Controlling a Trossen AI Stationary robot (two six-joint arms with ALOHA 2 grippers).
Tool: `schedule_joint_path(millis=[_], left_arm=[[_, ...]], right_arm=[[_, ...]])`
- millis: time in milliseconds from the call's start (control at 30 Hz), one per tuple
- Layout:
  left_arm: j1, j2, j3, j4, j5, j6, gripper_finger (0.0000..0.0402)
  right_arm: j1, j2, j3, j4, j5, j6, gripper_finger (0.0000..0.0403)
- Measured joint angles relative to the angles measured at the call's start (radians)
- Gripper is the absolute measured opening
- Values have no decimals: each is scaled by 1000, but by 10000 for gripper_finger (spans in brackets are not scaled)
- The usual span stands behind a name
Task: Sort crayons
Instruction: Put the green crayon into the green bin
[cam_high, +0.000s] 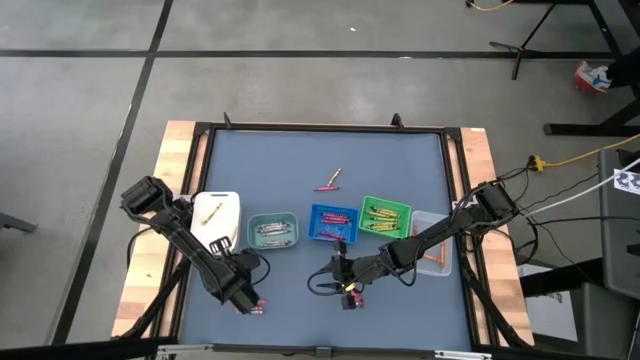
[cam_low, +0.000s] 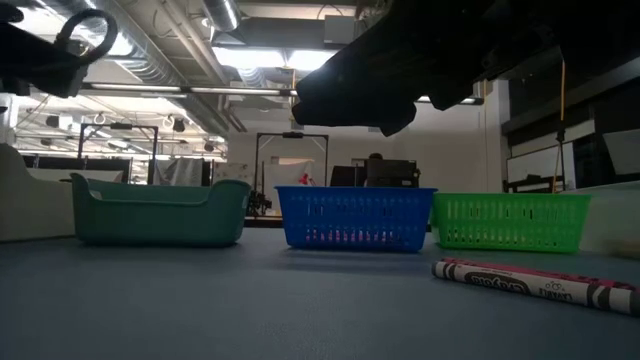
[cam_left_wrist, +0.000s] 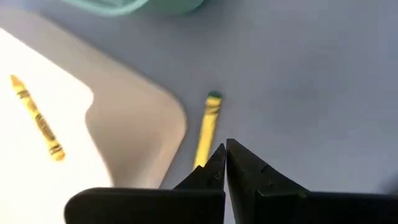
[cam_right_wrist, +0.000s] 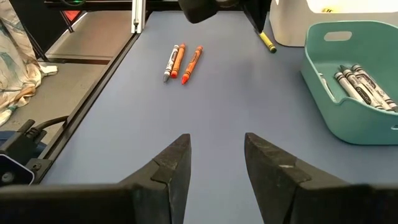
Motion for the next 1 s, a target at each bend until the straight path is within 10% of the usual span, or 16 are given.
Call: schedule_joint_path(millis=[500,1000], left_arm=[[0,2,-22,-34,-67,-74,100],[7,-3,-175,93,-49,-99,94]], right_arm=[[0,0,0,0,5,0,150],[0,0,0,0,4,0,150]])
